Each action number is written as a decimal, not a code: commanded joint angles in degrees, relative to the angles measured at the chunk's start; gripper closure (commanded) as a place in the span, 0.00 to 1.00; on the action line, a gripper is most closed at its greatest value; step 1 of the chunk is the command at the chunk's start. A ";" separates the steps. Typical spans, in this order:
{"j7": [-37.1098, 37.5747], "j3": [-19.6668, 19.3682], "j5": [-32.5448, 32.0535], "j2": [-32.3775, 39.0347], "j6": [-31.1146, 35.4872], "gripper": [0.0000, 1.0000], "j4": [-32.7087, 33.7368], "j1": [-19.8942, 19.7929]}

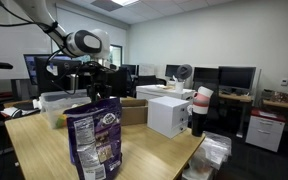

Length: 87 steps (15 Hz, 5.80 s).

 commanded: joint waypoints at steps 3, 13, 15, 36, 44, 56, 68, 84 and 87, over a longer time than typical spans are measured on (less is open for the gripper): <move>5.85 2.65 -4.38 -6.66 -11.07 0.66 2.73 2.46; 2.68 8.81 -1.87 -10.42 -17.39 0.66 9.82 8.46; 2.16 9.45 -1.44 -9.84 -17.16 0.66 10.07 9.25; -8.12 14.49 15.12 3.45 -6.39 0.66 10.26 12.96; -13.70 15.01 23.94 7.55 -8.29 0.66 11.35 11.92; -14.70 16.01 24.13 7.01 -0.67 0.66 4.32 12.37; -13.35 16.74 8.44 6.51 5.20 0.66 0.88 13.75; -11.57 15.81 10.10 1.89 0.02 0.00 5.79 12.53; -8.34 14.23 10.28 -0.55 1.94 0.00 7.19 12.12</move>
